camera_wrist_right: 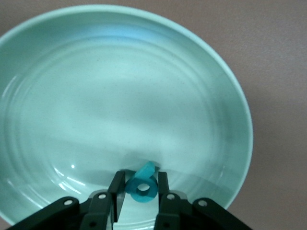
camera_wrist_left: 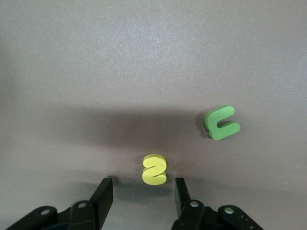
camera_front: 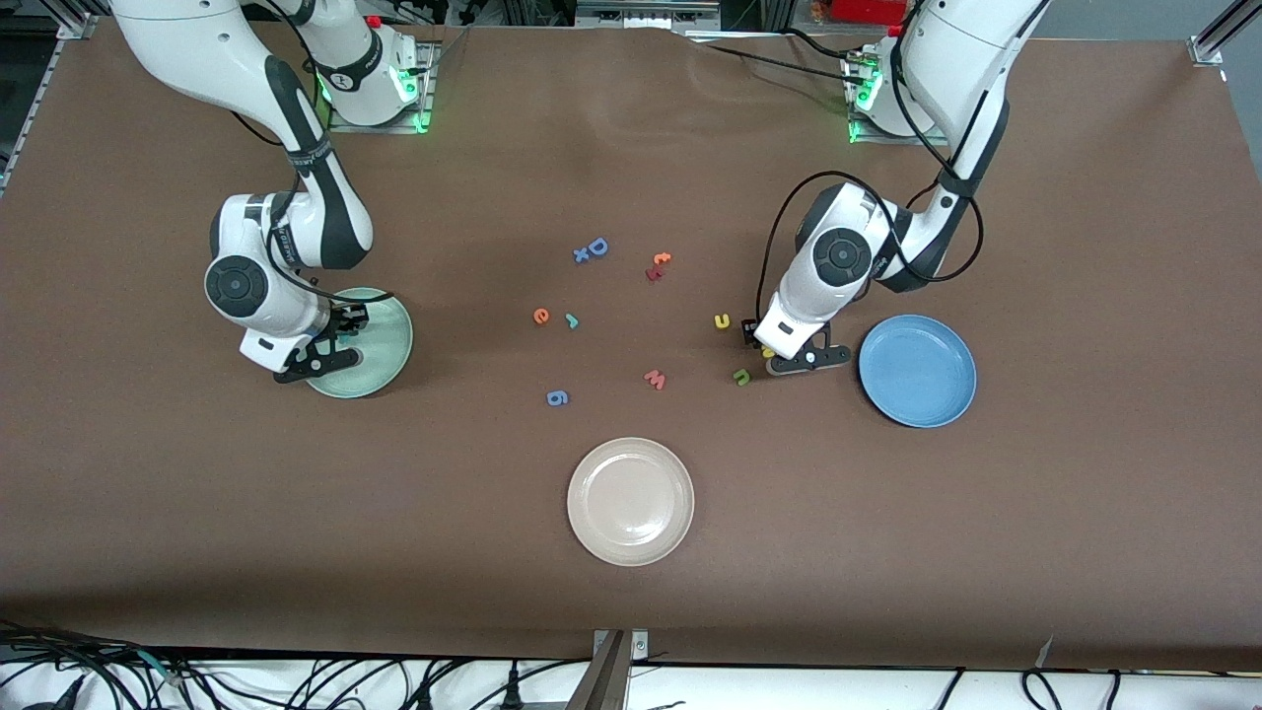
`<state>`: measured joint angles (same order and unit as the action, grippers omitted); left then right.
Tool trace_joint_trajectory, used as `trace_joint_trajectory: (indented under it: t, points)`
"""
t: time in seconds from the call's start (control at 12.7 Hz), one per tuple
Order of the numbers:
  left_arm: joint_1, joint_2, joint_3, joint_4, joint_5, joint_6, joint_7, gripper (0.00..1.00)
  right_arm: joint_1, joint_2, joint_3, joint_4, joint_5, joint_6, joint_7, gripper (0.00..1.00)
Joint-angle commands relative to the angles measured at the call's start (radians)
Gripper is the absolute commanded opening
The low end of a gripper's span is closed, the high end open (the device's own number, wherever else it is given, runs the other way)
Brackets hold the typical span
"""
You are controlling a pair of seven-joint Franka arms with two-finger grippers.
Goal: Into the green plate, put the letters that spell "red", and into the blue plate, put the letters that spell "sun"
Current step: 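Drop the teal 6 on the green plate while the left grasps yellow 2, then grasp the orange e with the right gripper while the left drops yellow 2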
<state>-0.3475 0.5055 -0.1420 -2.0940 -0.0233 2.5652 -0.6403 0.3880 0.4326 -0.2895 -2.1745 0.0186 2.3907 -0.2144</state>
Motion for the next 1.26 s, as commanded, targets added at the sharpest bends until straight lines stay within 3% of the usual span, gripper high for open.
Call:
trace_joint_trajectory:
  t: [0.0,0.16,0.39,0.63,0.71,0.79,0.95,1.18]
  points:
    - [-0.013,0.001,0.012,0.014,0.022,0.006,-0.013,0.61,-0.006,-0.014,0.004,0.013,0.014,-0.002,-0.011,0.96]
    - [-0.021,0.027,0.012,0.019,0.022,0.051,-0.013,0.61,-0.006,-0.029,0.007,0.060,0.014,-0.077,-0.011,0.94]
    - [-0.036,0.034,0.028,0.019,0.023,0.061,-0.013,0.61,0.014,-0.037,0.024,0.212,0.021,-0.304,0.062,0.84]
    - [-0.036,0.034,0.030,0.017,0.025,0.061,-0.012,0.60,0.015,-0.044,0.114,0.283,0.040,-0.395,0.254,0.73]
    - [-0.036,0.034,0.032,0.017,0.034,0.061,-0.010,0.50,0.015,-0.055,0.133,0.283,0.040,-0.395,0.310,0.71]
    - [-0.036,0.034,0.039,0.017,0.058,0.061,-0.012,0.46,0.015,-0.058,0.151,0.289,0.041,-0.395,0.352,0.71]
    - [-0.036,0.034,0.044,0.017,0.077,0.061,-0.012,0.26,0.015,-0.058,0.205,0.295,0.043,-0.386,0.444,0.71]
    - [-0.036,0.033,0.045,0.017,0.079,0.061,-0.012,0.12,0.015,-0.043,0.315,0.292,0.041,-0.326,0.654,0.69]
